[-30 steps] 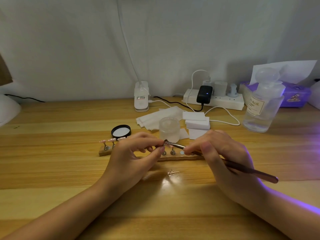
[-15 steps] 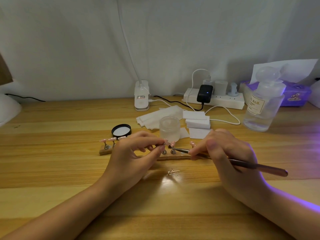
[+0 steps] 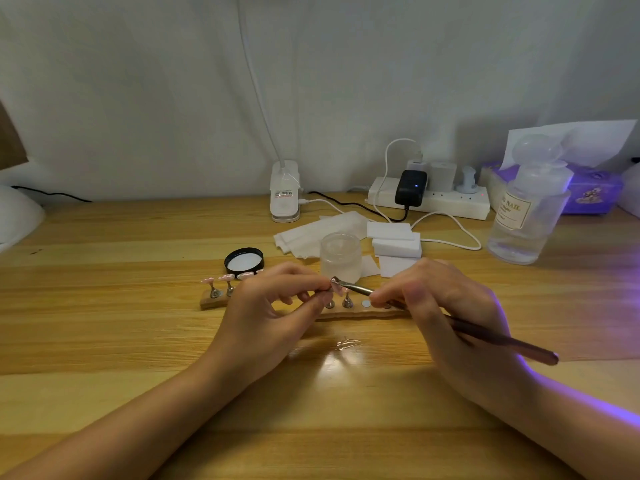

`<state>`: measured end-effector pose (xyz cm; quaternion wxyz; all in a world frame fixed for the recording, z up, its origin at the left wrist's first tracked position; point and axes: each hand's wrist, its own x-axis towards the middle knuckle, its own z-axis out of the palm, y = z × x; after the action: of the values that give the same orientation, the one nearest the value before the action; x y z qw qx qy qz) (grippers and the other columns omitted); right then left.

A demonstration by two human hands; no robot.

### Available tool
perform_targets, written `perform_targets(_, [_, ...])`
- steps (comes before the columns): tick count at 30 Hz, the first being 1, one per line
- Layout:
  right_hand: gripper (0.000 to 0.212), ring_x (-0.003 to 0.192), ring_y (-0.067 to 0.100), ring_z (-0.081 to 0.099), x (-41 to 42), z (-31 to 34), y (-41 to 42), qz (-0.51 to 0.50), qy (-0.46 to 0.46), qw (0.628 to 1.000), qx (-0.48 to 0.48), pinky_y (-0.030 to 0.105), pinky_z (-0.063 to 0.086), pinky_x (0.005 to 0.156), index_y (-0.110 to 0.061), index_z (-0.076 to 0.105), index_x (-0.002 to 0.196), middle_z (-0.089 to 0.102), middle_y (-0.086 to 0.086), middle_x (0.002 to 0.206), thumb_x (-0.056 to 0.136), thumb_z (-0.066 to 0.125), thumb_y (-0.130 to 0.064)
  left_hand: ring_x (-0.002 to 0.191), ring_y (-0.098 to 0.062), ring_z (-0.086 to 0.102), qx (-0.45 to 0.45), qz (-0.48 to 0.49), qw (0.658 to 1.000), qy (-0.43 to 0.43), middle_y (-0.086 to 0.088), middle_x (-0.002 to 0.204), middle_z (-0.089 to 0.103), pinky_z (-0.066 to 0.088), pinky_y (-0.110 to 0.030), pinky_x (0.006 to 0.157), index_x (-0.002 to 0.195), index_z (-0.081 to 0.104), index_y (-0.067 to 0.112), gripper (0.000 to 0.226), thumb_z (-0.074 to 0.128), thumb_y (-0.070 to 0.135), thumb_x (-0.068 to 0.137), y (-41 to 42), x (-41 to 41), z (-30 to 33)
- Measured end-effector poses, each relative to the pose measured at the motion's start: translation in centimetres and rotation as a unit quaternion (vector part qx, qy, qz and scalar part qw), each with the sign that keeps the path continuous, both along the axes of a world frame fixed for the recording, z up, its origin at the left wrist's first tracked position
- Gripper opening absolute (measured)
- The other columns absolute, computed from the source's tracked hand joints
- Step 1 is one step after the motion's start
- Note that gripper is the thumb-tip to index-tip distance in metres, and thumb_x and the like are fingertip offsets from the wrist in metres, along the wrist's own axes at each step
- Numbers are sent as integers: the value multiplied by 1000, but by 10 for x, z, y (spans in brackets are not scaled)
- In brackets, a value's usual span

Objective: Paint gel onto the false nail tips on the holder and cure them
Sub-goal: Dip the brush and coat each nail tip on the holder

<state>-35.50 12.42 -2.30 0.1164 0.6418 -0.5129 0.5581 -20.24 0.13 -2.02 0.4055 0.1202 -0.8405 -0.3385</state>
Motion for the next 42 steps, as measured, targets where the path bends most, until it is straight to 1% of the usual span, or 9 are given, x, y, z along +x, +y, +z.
perform_targets(10, [45, 69, 8, 59, 1, 2, 1, 12, -10, 1000, 8, 33, 44, 70, -9, 69, 74, 62, -12, 73, 96, 34, -26, 73, -10, 60, 0, 11, 1000, 5, 12, 82, 68, 46, -31, 61, 89, 68, 30, 18, 65, 21, 74, 0, 0, 0])
perform_targets(19, [31, 67, 1, 57, 0, 4, 5, -5, -49, 999, 13, 23, 44, 69, -17, 65, 71, 61, -6, 63, 88, 39, -20, 78, -10, 60, -6, 20, 1000, 17, 6, 84, 67, 44, -19, 63, 88, 72, 22, 14, 70, 17, 74, 1, 2, 1])
perform_targets(22, [16, 65, 9, 59, -1, 6, 5, 5, -40, 999, 7, 30, 48, 63, -22, 60, 74, 62, -4, 65, 85, 50, -28, 84, -7, 60, -14, 21, 999, 23, 5, 88, 66, 44, -15, 65, 87, 72, 21, 15, 68, 17, 73, 1, 2, 2])
perform_targets(26, [40, 59, 14, 55, -3, 6, 2, 15, -33, 999, 7, 33, 47, 56, -14, 60, 69, 58, 1, 61, 91, 44, -44, 89, -6, 59, -10, 32, 999, 24, 7, 92, 65, 42, -12, 66, 85, 72, 23, 13, 69, 20, 73, 1, 3, 1])
perform_targets(29, [46, 62, 2, 54, -1, 5, 2, 21, -52, 998, 7, 23, 45, 57, -18, 60, 74, 58, -8, 66, 93, 33, -51, 89, -7, 61, 6, 28, 999, 25, 7, 91, 67, 46, -18, 66, 84, 73, 20, 12, 69, 22, 73, 1, 2, 1])
perform_targets(33, [43, 47, 6, 56, 1, 5, 2, 69, -156, 984, 51, 25, 49, 46, -29, 56, 88, 66, -8, 68, 81, 39, -69, 84, -15, 65, 11, 15, 999, 30, 5, 84, 70, 51, -40, 66, 83, 73, 14, 13, 69, 21, 73, 2, 2, 2])
perform_targets(38, [18, 63, 1, 60, 0, 6, 4, 41, -101, 993, 53, 12, 47, 57, -33, 56, 88, 65, -7, 75, 85, 51, -50, 79, -16, 64, 11, 11, 999, 40, 5, 82, 69, 51, -44, 62, 84, 73, 15, 15, 69, 22, 73, 2, 2, 2])
perform_targets(40, [5, 67, 4, 61, -1, 7, 2, 21, -42, 998, 37, 19, 51, 59, -35, 59, 87, 65, -14, 73, 84, 56, -37, 77, -16, 63, 13, 9, 999, 43, 5, 81, 68, 50, -43, 60, 84, 73, 15, 13, 70, 20, 73, 1, 2, 1])
perform_targets(42, [10, 67, 9, 63, -1, 7, 1, 26, 16, 999, 22, 31, 53, 58, -23, 64, 87, 66, -10, 78, 83, 58, -29, 76, -15, 62, 15, 7, 999, 44, 7, 80, 67, 50, -41, 59, 84, 73, 17, 11, 71, 18, 73, 0, 1, 0])
